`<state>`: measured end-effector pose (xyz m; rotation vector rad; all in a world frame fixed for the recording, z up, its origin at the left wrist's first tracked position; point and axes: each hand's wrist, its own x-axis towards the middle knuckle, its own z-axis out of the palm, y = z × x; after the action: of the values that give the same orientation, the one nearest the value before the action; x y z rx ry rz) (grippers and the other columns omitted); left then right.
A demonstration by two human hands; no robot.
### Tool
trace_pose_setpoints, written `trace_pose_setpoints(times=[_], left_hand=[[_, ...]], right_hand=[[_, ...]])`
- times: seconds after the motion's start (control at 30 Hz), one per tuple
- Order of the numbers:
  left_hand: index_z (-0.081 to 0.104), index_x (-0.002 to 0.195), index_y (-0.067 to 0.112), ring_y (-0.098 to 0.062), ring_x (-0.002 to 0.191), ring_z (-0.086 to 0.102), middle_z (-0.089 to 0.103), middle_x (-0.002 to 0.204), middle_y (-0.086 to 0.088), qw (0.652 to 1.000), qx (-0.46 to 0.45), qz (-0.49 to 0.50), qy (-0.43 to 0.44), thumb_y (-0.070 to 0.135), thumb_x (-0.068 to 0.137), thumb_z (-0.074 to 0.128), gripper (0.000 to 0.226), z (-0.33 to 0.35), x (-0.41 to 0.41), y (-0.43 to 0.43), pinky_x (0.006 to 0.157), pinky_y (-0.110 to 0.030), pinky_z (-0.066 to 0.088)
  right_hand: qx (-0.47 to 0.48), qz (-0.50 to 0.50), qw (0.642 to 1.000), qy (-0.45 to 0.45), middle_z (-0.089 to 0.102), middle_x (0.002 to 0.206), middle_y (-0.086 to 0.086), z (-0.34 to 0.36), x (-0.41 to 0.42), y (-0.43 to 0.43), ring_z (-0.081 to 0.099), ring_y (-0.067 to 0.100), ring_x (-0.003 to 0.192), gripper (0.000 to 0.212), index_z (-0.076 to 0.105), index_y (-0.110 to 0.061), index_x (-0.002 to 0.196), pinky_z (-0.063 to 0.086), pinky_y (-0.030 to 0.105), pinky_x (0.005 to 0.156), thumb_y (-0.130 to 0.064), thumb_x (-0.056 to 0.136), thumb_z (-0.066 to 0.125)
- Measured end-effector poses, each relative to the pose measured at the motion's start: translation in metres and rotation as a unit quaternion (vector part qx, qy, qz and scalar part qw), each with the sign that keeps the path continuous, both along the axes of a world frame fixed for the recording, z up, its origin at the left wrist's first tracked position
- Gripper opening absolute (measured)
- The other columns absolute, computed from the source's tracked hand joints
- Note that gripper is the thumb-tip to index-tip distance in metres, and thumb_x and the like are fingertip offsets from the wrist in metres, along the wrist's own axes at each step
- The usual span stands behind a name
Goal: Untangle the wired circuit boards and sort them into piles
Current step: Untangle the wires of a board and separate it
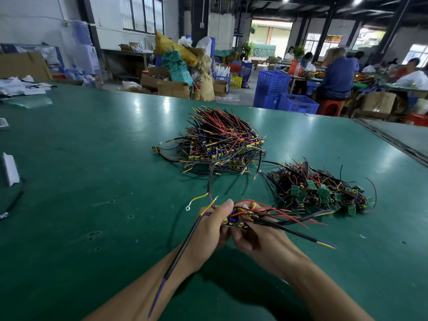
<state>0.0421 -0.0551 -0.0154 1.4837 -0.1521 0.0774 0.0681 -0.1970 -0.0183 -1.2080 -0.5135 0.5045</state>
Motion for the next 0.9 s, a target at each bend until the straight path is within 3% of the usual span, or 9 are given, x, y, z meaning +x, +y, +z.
trace_pose_setpoints(times=[0.1, 0.23, 0.37, 0.5, 0.57, 0.67, 0.8, 0.9], left_hand=[[0.055, 0.05, 0.019, -0.01, 0.045, 0.036, 0.041, 0.06, -0.013, 1.0, -0.008, 0.013, 0.021, 0.05, 0.083, 0.048, 0.045, -0.001, 0.0, 0.001, 0.043, -0.018, 0.028], [0.053, 0.056, 0.021, -0.013, 0.053, 0.043, 0.047, 0.057, -0.004, 1.0, -0.003, 0.026, 0.0, 0.049, 0.085, 0.046, 0.041, -0.004, 0.0, 0.004, 0.052, -0.022, 0.035], [0.066, 0.069, 0.019, -0.015, 0.058, 0.053, 0.058, 0.062, -0.006, 0.997, -0.075, 0.022, 0.014, 0.053, 0.083, 0.047, 0.042, -0.004, 0.002, 0.005, 0.057, -0.025, 0.042], [0.069, 0.067, 0.018, -0.02, 0.055, 0.049, 0.057, 0.059, -0.011, 0.997, -0.077, 0.014, -0.003, 0.063, 0.077, 0.049, 0.05, -0.002, 0.003, 0.0, 0.055, -0.028, 0.032], [0.057, 0.063, 0.006, -0.023, 0.052, 0.038, 0.043, 0.056, -0.016, 0.997, -0.068, 0.035, -0.01, 0.064, 0.078, 0.049, 0.061, -0.001, 0.005, 0.001, 0.052, -0.028, 0.024], [0.036, 0.047, 0.017, -0.015, 0.043, 0.023, 0.026, 0.046, -0.007, 0.994, -0.049, 0.096, -0.016, 0.055, 0.085, 0.047, 0.055, 0.001, 0.009, 0.004, 0.046, -0.024, 0.018], [0.033, 0.056, 0.016, -0.006, 0.036, 0.026, 0.028, 0.042, 0.007, 0.989, -0.053, 0.141, 0.008, 0.042, 0.097, 0.046, 0.05, 0.0, 0.017, 0.004, 0.039, -0.013, 0.024], [0.038, 0.064, 0.015, -0.009, 0.044, 0.028, 0.031, 0.056, -0.004, 0.988, -0.022, 0.155, 0.02, 0.036, 0.1, 0.043, 0.042, -0.004, 0.02, 0.006, 0.045, -0.02, 0.023]], right_hand=[[0.039, 0.0, 0.999, 0.033, 0.06, 0.068, 0.005, 0.0, -0.002, 0.003, 0.045, 0.009, 0.052, 0.007, 0.066, -0.024, 0.089, 0.036, 0.017, 0.049, -0.021, 0.089, 0.06], [0.079, -0.023, 0.993, 0.089, 0.061, 0.065, 0.009, 0.0, -0.008, 0.011, 0.048, 0.011, 0.048, 0.01, 0.051, -0.009, 0.099, 0.04, 0.017, 0.048, -0.013, 0.091, 0.057], [0.138, -0.049, 0.972, 0.181, 0.065, 0.065, 0.012, 0.003, -0.013, 0.017, 0.057, 0.008, 0.046, 0.023, 0.054, -0.003, 0.096, 0.047, 0.017, 0.044, -0.019, 0.079, 0.06], [0.115, -0.067, 0.984, 0.118, 0.06, 0.062, 0.01, 0.007, -0.009, 0.015, 0.054, 0.011, 0.047, 0.018, 0.051, -0.006, 0.098, 0.044, 0.019, 0.046, -0.021, 0.088, 0.053], [0.103, -0.088, 0.984, 0.118, 0.06, 0.063, 0.007, 0.005, -0.005, 0.013, 0.056, 0.013, 0.05, 0.017, 0.052, -0.011, 0.097, 0.047, 0.021, 0.048, -0.023, 0.086, 0.057], [0.021, -0.155, 0.983, 0.101, 0.064, 0.069, 0.01, -0.001, 0.003, 0.007, 0.06, 0.019, 0.055, 0.014, 0.055, -0.012, 0.091, 0.049, 0.027, 0.051, -0.026, 0.095, 0.053], [-0.155, -0.272, 0.945, -0.098, 0.061, 0.073, 0.005, -0.004, 0.012, 0.002, 0.053, 0.013, 0.053, 0.005, 0.058, -0.017, 0.095, 0.045, 0.028, 0.051, -0.013, 0.097, 0.055], [-0.208, -0.297, 0.913, -0.185, 0.056, 0.068, 0.001, -0.004, 0.014, -0.003, 0.045, 0.01, 0.054, 0.014, 0.059, -0.01, 0.093, 0.04, 0.017, 0.053, 0.002, 0.088, 0.065]])
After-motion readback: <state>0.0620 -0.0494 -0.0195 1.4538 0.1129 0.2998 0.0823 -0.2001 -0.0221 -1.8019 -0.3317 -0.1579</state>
